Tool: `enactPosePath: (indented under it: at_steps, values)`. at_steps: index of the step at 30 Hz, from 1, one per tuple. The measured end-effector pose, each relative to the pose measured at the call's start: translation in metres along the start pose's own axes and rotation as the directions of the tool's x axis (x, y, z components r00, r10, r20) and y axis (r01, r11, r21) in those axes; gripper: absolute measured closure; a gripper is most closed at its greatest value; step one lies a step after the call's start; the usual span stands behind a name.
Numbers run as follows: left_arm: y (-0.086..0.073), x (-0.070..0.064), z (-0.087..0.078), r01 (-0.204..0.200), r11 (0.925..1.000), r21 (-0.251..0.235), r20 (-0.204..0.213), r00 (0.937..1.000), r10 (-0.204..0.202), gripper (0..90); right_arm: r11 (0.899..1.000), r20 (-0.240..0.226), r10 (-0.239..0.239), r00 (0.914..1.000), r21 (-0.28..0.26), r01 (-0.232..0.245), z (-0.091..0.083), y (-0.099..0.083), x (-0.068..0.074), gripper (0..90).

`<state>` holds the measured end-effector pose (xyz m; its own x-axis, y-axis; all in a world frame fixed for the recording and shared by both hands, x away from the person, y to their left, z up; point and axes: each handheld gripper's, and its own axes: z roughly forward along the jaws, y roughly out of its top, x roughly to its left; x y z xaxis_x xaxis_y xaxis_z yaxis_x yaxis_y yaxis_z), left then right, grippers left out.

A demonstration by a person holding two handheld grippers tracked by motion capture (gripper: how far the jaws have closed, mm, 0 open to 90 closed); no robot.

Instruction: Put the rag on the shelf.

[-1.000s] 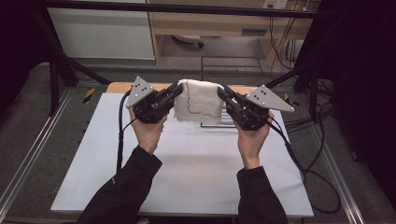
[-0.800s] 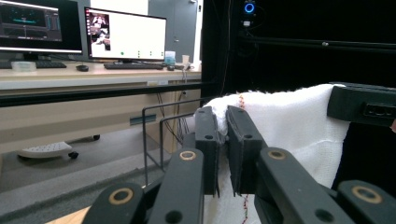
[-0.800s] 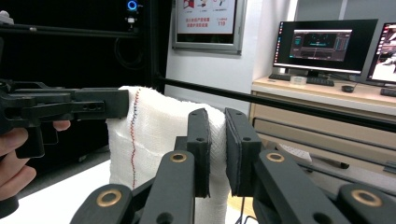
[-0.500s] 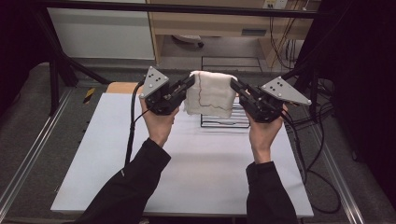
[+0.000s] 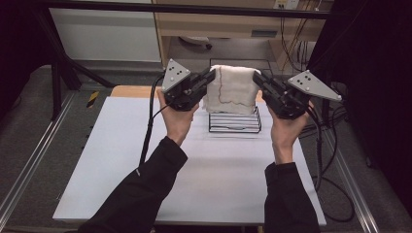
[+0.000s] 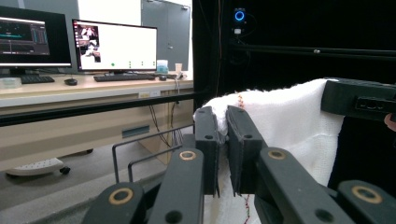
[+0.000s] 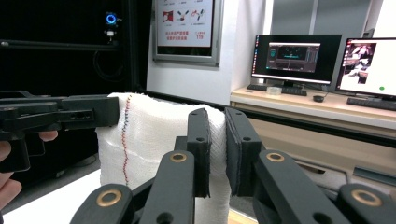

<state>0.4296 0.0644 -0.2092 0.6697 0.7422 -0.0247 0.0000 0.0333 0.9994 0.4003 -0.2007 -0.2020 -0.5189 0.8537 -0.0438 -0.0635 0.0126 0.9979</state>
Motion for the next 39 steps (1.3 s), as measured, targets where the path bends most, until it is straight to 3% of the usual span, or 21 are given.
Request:
enactPosePath:
  at_steps: [14,39]
  values:
    - [0.022,-0.003,0.021,-0.006,0.9995,-0.031,0.004,1.0000,0.006,83.0,0.999,0.040,-0.002,0.9992,-0.036,0.003,0.002,0.021,-0.016,81.2]
    - [0.055,0.011,0.045,-0.016,0.9989,-0.045,-0.019,0.9997,0.015,83.0,0.999,0.075,-0.013,0.9971,-0.047,0.016,0.032,0.052,-0.032,81.2]
